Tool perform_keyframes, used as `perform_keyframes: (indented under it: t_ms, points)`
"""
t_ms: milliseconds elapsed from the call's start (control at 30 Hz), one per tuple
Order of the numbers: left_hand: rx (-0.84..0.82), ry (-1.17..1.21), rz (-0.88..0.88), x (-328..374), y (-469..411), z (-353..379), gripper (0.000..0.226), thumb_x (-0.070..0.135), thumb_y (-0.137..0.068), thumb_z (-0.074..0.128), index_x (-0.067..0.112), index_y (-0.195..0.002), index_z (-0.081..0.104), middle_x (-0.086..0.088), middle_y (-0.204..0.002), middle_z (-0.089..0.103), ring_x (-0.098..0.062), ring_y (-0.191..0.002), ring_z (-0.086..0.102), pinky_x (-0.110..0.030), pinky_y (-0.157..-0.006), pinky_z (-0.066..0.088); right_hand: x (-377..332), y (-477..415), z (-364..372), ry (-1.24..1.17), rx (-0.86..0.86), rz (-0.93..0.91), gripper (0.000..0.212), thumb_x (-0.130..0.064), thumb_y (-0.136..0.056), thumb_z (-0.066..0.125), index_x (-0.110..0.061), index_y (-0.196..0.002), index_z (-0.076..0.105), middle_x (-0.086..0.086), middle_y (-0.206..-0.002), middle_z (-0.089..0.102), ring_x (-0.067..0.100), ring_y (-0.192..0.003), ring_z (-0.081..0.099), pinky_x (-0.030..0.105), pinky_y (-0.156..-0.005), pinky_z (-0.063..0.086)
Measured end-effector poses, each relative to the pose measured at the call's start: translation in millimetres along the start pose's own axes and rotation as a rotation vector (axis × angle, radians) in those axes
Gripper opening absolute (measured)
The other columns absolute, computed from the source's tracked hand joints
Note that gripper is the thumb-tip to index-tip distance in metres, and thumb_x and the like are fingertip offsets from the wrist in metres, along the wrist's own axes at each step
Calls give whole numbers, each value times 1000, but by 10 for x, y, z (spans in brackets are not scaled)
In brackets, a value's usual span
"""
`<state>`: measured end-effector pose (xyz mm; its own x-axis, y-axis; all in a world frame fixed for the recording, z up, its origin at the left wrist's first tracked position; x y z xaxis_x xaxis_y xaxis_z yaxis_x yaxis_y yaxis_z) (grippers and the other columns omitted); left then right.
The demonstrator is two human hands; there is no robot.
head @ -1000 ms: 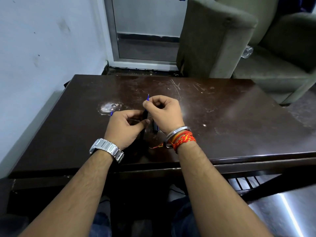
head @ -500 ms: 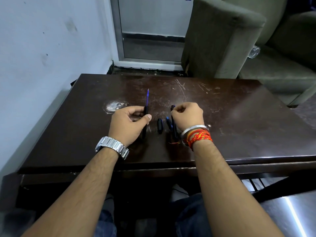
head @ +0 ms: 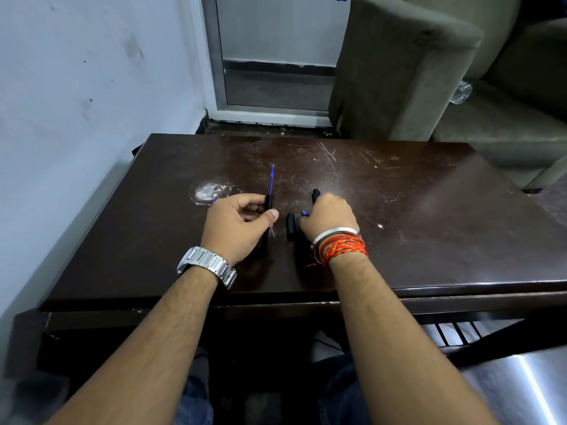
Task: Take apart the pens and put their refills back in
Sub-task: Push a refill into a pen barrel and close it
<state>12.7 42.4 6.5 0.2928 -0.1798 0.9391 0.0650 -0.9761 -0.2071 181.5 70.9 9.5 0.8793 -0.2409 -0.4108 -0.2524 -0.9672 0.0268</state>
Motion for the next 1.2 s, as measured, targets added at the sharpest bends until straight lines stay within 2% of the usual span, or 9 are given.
perform_keyframes:
  t_ms: [67, 233, 367, 433, 567, 733, 900, 1067, 1200]
  points:
    - [-7, 0, 2, -3, 2, 1, 17, 20, -74, 81, 33, -84, 75, 4, -82, 75, -15, -70, 73, -39, -74, 60, 7, -15, -5, -111, 34, -3, 24, -28, -82, 68, -7, -89, 60, 14, -99, 67, 34, -94, 64, 39, -79, 56]
    - [-35, -15, 29, 1, -4, 25, 20, 17, -74, 81, 34, -81, 74, 11, -77, 74, -7, -70, 71, -23, -71, 58, -83, 19, -134, -816, 222, -32, 11, -31, -81, 70, -23, -75, 69, -11, -67, 67, 0, -60, 59, 17, -59, 46]
    - [-80, -29, 36, 0, -3, 64, 19, 15, -74, 82, 30, -85, 75, 9, -78, 74, -6, -73, 69, -23, -71, 56, -135, 57, -205, -1137, 284, -101, 12, -25, -89, 68, -23, -78, 72, -18, -56, 64, -6, -55, 56, 13, -59, 46]
    - [-105, -34, 25, 2, 8, 80, 18, 15, -74, 82, 26, -87, 76, 7, -79, 74, -7, -72, 69, -25, -71, 57, -143, 51, -204, -1225, 281, -71, 11, -25, -90, 68, -18, -86, 75, -15, -61, 65, -3, -57, 55, 19, -64, 48]
    - [-138, -53, 31, 22, 30, 95, 20, 15, -74, 81, 26, -89, 75, 11, -77, 72, 0, -68, 67, -18, -66, 55, -136, 29, -194, -1232, 254, -91, 13, -25, -91, 68, -15, -95, 75, -12, -73, 69, -3, -61, 57, 23, -68, 50]
    - [-143, -73, 46, 28, 34, 78, 21, 17, -74, 81, 32, -87, 74, 13, -78, 73, 1, -71, 68, -17, -69, 54, -164, 49, -185, -1215, 235, -161, 6, -21, -90, 69, -22, -88, 74, -17, -68, 71, -7, -67, 64, 8, -63, 48]
    - [-143, -67, 53, 8, 21, 86, 20, 19, -73, 82, 30, -88, 76, 11, -79, 74, -5, -75, 70, -25, -72, 57, -172, 59, -164, -1115, 170, -201, 7, -24, -91, 68, -26, -86, 73, -8, -77, 71, -1, -72, 63, 11, -67, 52]
    - [-69, -28, 76, 14, 7, 75, 20, 17, -72, 82, 31, -85, 75, 15, -75, 74, 0, -70, 68, -11, -65, 50, -205, 111, -174, -1024, 84, -226, 12, -21, -88, 70, -24, -76, 72, 1, -75, 71, 6, -69, 62, 24, -69, 55]
    - [-42, -37, 92, 6, -7, 65, 20, 17, -71, 83, 30, -84, 74, 14, -74, 74, -2, -70, 69, -11, -64, 50, -238, 150, -143, -928, 16, -221, 13, -21, -84, 73, -13, -74, 71, -3, -65, 65, 3, -56, 55, 19, -58, 50]
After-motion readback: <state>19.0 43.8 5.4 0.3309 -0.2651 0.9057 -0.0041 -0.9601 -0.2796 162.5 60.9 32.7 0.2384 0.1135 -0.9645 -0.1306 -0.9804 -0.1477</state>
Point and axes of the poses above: each hand's wrist, its own y-axis away from the middle knuckle, its own z-axis out of the palm, x = y × z, the point moved 2 cm from there along -y, towards the middle knuckle
